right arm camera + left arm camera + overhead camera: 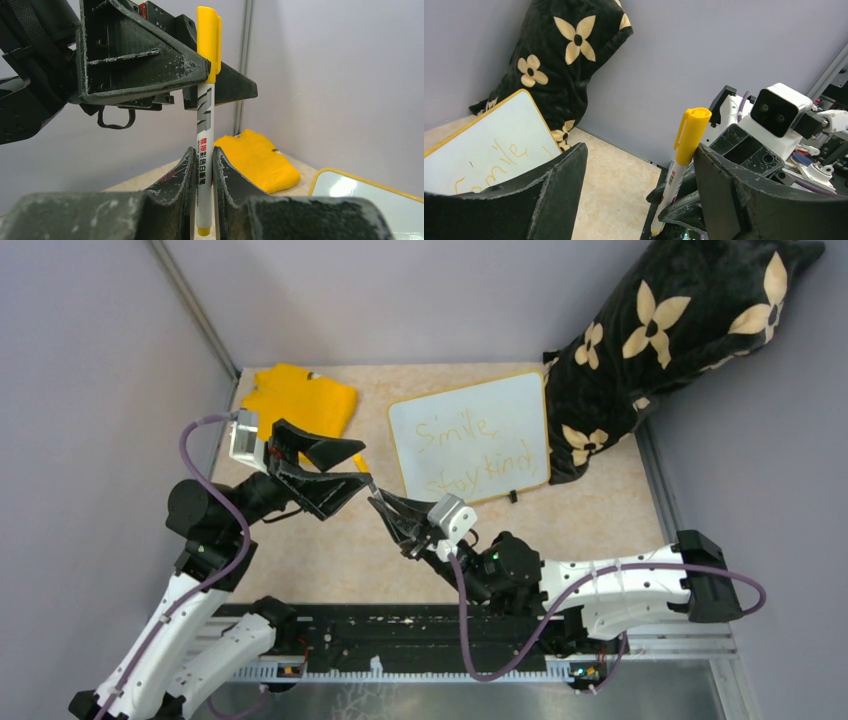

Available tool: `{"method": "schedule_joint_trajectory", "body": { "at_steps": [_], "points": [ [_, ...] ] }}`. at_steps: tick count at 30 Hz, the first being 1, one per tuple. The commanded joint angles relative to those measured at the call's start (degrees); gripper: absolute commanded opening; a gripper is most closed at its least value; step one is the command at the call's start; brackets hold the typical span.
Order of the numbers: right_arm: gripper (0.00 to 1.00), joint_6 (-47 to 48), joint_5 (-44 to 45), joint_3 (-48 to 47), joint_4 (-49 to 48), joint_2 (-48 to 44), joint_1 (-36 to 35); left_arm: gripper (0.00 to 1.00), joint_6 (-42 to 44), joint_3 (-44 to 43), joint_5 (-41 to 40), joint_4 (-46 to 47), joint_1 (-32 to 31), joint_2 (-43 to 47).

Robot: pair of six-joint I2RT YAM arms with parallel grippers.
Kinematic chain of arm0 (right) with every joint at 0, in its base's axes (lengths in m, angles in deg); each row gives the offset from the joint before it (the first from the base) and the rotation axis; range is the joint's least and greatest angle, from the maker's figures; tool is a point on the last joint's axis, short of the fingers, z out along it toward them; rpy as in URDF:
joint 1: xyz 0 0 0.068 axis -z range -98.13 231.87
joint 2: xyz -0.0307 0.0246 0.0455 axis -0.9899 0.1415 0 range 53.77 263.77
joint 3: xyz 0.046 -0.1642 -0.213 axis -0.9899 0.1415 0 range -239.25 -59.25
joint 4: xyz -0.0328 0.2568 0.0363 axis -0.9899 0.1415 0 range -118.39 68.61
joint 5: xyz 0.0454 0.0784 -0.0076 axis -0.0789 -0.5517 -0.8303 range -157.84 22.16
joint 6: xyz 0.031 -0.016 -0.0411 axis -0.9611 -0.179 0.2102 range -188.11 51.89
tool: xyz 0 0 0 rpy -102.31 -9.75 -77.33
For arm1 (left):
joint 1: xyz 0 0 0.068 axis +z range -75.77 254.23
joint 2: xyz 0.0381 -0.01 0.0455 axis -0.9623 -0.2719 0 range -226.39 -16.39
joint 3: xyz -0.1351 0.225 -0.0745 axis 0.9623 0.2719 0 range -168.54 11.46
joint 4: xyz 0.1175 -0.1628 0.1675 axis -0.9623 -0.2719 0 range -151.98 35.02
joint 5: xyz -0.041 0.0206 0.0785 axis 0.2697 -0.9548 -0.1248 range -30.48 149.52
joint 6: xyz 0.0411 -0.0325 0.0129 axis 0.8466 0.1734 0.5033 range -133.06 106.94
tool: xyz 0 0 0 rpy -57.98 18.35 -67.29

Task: Write a sentence on the whiteboard
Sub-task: Close the whiteboard marker at the center of the board.

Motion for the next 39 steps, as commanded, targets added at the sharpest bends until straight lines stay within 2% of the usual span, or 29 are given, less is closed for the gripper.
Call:
{"method": "schedule_joint_trajectory", "body": {
  "at_steps": [1, 14, 18, 20, 22, 23, 28, 29, 31, 32, 33, 36, 39],
  "points": [
    [0.00, -0.74, -1.12, -1.40, -1.21, 0.61, 0.07, 0.79, 1.20, -1.73, 1.82, 1.79, -0.08, -0.90],
    [0.00, 0.10, 0.32, -1.93, -1.77, 2.07, 0.05, 0.37, 2.31, -0.19, 3.88, 0.34, -0.03, -0.87],
    [0.00, 0.33, 0.65, -2.00, -2.62, 2.08, 0.07, 0.35, 1.67, 1.70, 4.75, -0.46, -0.06, -1.01],
    [0.00, 0.38, 0.81, -2.02, -2.94, 2.15, 0.11, 0.26, 1.36, 3.30, 5.21, -0.49, -0.10, -0.78],
    [0.00, 0.48, 1.26, -2.02, -3.32, 2.21, 0.08, 0.04, 0.79, 4.48, 5.77, -0.74, -0.09, -0.65],
    [0.00, 0.48, 1.45, -2.02, -3.58, 2.29, 0.09, 0.00, 0.66, 4.98, 5.94, -1.14, -0.10, -0.68],
    [0.00, 0.78, 1.57, -2.57, -4.24, 3.14, 0.09, 0.00, -0.56, 7.64, 6.05, -2.45, -0.10, 0.00],
    [0.00, 0.80, 1.57, -2.67, -4.20, 3.28, 0.08, 0.11, -0.71, 8.01, 5.71, -2.43, -0.08, 0.38],
    [0.00, 0.81, 1.47, -2.72, -4.03, 3.47, 0.09, 0.41, -0.87, 8.20, 4.53, -2.87, -0.04, 1.19],
    [0.00, 0.66, 1.52, -2.72, -3.95, 3.54, 0.04, 0.51, -0.80, 8.21, 3.81, -3.16, -0.04, 1.61],
    [0.00, 0.55, 1.60, -2.72, -3.81, 3.57, 0.08, 0.57, -0.69, 8.29, 3.18, -3.36, -0.09, 1.95],
    [0.00, 0.14, 1.86, -2.56, -3.39, 3.49, 0.09, 0.62, -0.50, 8.48, 2.14, -3.74, -0.10, 2.40],
    [0.00, -0.26, 2.11, -2.38, -3.10, 3.33, 0.10, 0.57, -0.71, 8.88, 1.76, -3.55, -0.10, 2.67]
  ]
}}
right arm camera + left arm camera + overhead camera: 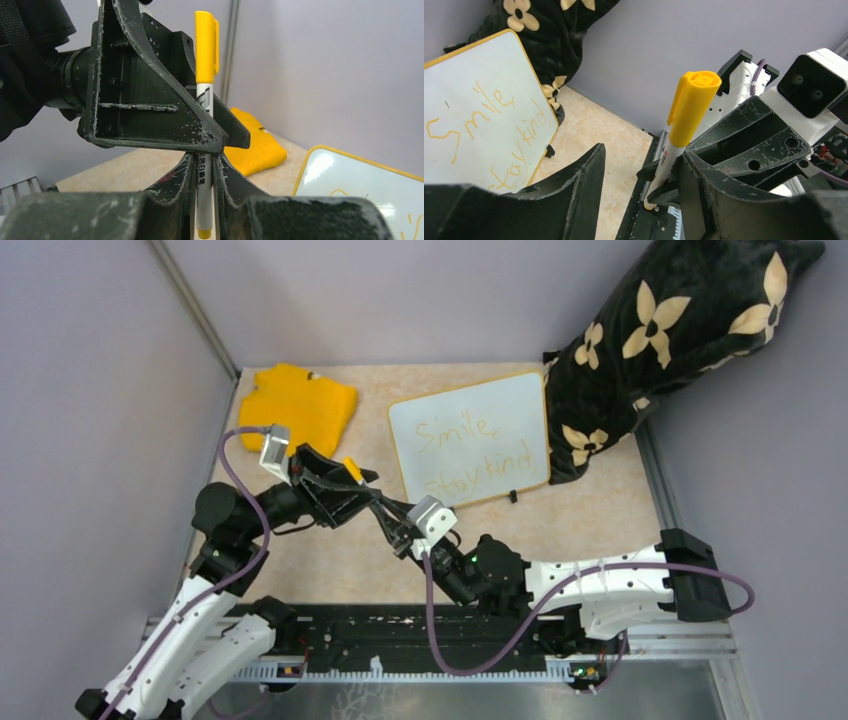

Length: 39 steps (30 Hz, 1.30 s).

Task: Write a sentence on the whiteboard
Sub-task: Close the whiteboard marker at the center of the board.

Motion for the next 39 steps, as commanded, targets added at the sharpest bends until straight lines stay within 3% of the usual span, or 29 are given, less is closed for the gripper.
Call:
{"method": "schedule_joint_trajectory", "body": {
  "at_steps": [1, 3, 9, 13, 14, 17, 19, 20, 21, 26, 31, 35, 39],
  "points": [
    [0.00, -0.96, -2.21, -2.22, -3.68, -0.58, -0.25, 0.54, 0.15, 0.94, -1.75, -1.23, -0.01, 1.08],
    [0.00, -1.22, -2.20, -2.18, -3.33, -0.66, -0.30, 0.49, -0.56, 1.32, -1.97, -0.38, -0.01, 1.64],
    [0.00, -1.74, -1.81, -1.39, -2.54, -1.17, -0.28, 0.01, -1.55, 2.70, -1.36, 1.73, -0.01, 2.26],
    [0.00, -3.42, -1.44, 0.01, -0.02, -2.57, -0.28, 0.00, -1.41, 2.88, -2.59, 0.51, -0.01, 2.35],
    [0.09, -3.87, -1.29, 0.44, 0.94, -3.05, -0.30, 0.00, -1.20, 3.02, -3.10, 0.19, -0.01, 2.34],
    [0.54, -6.08, -0.67, 0.11, 8.05, -4.31, -0.28, 0.00, -0.27, 2.85, -5.39, -1.30, 0.02, 2.26],
    [0.74, -7.52, 0.76, 0.02, 11.42, -5.00, -0.30, 0.00, 0.82, 2.38, -7.31, -3.24, -0.01, 2.13],
    [0.94, -8.40, 1.21, 0.21, 13.03, -5.41, -0.16, 0.00, 1.52, 2.01, -8.50, -4.50, -0.01, 2.02],
    [0.98, -9.22, 1.83, 0.46, 14.35, -5.80, -0.11, 0.00, 2.38, 1.50, -9.75, -5.97, -0.01, 1.77],
    [0.99, -16.08, 7.92, 5.35, 17.10, -9.50, 1.06, 0.00, 7.64, -2.00, -16.68, -15.72, 0.04, -0.45],
    [0.99, -32.31, 9.95, 12.98, 21.78, -19.19, 7.08, 0.00, 10.70, -3.27, -22.33, -22.17, 0.00, -2.50],
    [0.99, -36.53, 13.65, 19.05, 20.16, -26.81, 10.43, 0.00, 12.00, -3.70, -24.96, -26.30, -0.01, -4.85],
    [0.99, -41.19, 13.72, 11.74, 41.64, -26.26, 13.63, 0.00, 12.47, -4.37, -26.84, -28.87, 0.01, -7.82]
  ]
}}
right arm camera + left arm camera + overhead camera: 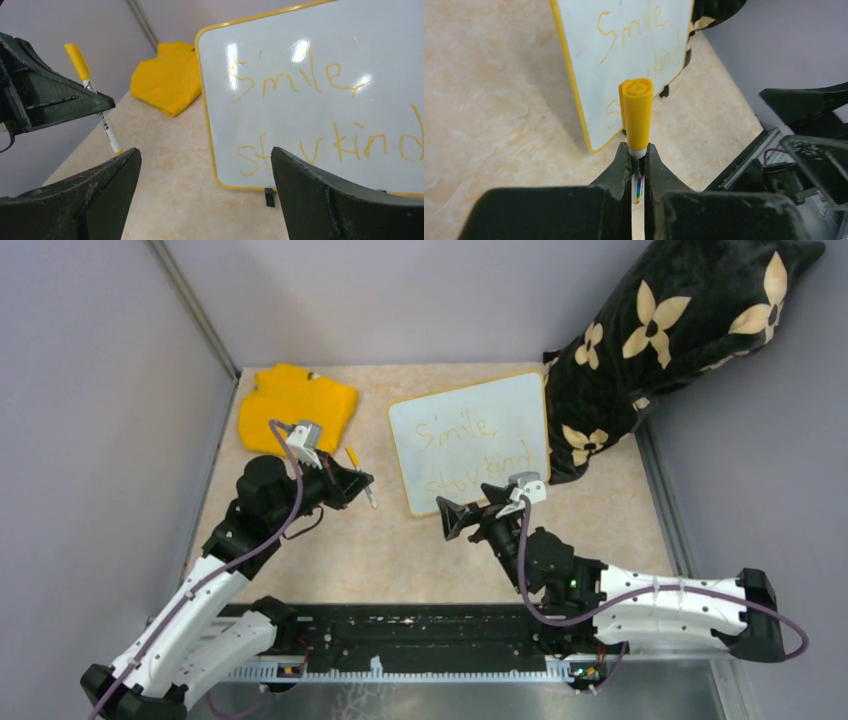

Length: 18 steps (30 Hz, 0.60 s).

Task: Write a sentence on the whiteboard
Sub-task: Close the whiteboard marker at the center of the board.

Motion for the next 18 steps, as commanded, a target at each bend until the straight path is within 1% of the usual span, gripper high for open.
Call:
{"method": "schedule_joint_trajectory", "body": {
  "at_steps": [1, 4, 6, 8, 11, 14, 15, 18],
  "points": [
    [0.99, -8.54, 2.34, -9.08, 19.98, 1.70, 2.56, 0.00, 2.13, -3.26, -4.64, -5.89, 0.20, -3.27],
    [0.99, -11.07, 5.11, -14.33, 30.63, 4.53, 2.74, 0.00, 2.75, -7.13, -7.80, -11.46, 0.26, -8.46],
    [0.99, -11.22, 5.91, -15.14, 33.18, 5.34, 2.78, 0.00, 3.18, -9.53, -9.94, -15.31, 0.33, -11.79],
    [0.99, -10.71, 6.60, -14.27, 33.20, 5.03, 2.79, 0.00, 2.56, -11.27, -11.43, -18.14, 0.40, -14.90],
    [0.99, -8.91, 6.35, -10.29, 28.11, 2.16, 2.75, 0.00, 2.32, -11.87, -12.25, -19.36, 0.73, -18.54],
    [0.99, -7.11, 3.26, -6.11, 23.48, -2.85, 2.75, 0.00, 1.97, -11.38, -12.51, -18.59, 1.32, -21.29],
    [0.99, -7.09, 2.65, -4.19, 22.81, -6.70, 2.79, 0.00, 1.71, -11.05, -12.05, -17.94, 1.99, -23.72],
    [0.98, -9.04, 4.82, -5.46, 28.32, -6.84, 2.86, 0.00, 1.63, -11.52, -11.66, -17.81, 2.40, -26.31]
  ]
}}
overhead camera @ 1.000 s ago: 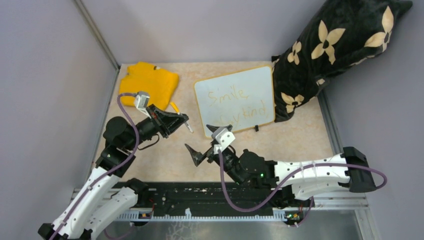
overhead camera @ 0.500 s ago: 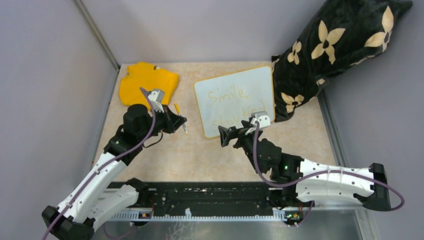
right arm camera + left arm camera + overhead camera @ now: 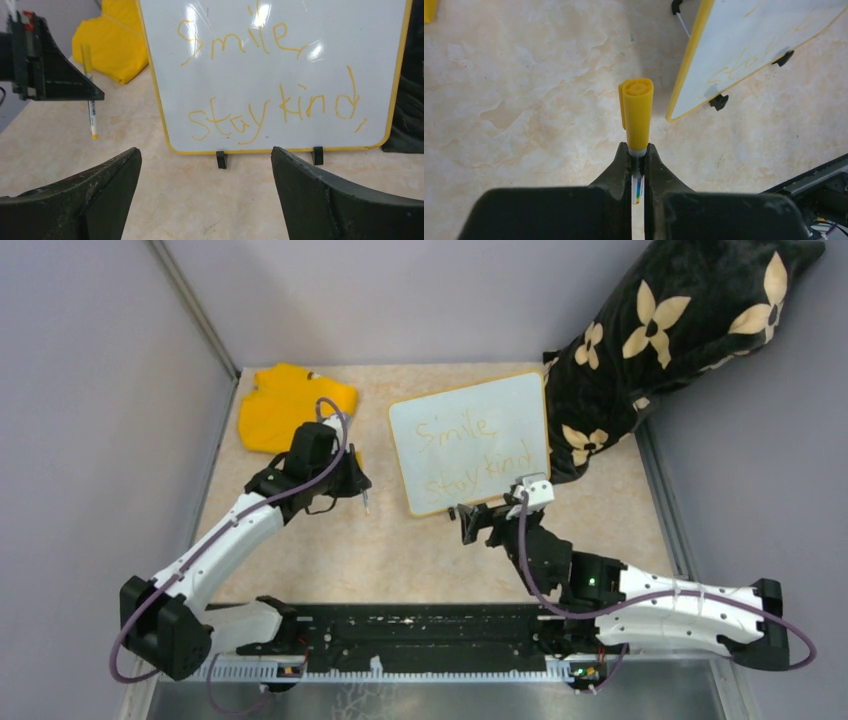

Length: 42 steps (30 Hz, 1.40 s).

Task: Write a sentence on the whiteboard
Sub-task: Close the whiteboard marker at the center of the board.

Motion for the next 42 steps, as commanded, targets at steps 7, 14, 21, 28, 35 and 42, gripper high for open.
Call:
{"method": "schedule_joint_trajectory", "body": {
  "at_steps": [7, 14, 21, 28, 35, 42],
  "points": [
    [0.92, -3.88, -9.39, -4.16, 6.24, 1.64, 0.39, 0.00, -0.69, -0.03, 9.56, 3.20, 1.02, -2.21],
    [0.84, -4.07, -28.92, -6.20, -8.81, 9.29, 0.51, 0.00, -2.58, 7.62, 26.13, 18.64, 0.93, 11.52],
    [0.76, -7.83, -39.75, -11.08, -18.79, 18.48, 3.48, 0.00, -10.03, 14.85, 34.10, 32.49, 0.97, 24.45],
    [0.70, -8.30, -42.97, -14.15, -24.04, 22.70, 3.90, 0.00, -11.44, 15.21, 37.54, 34.14, 0.97, 27.38],
    [0.56, -8.20, -42.00, -15.63, -24.16, 25.12, 3.94, 0.00, -12.96, 15.22, 39.49, 35.52, 0.90, 28.02],
    [0.47, -6.14, -42.51, -16.35, -24.08, 25.75, 3.95, 0.00, -15.57, 15.36, 42.40, 37.32, 0.90, 27.27]
  ]
}}
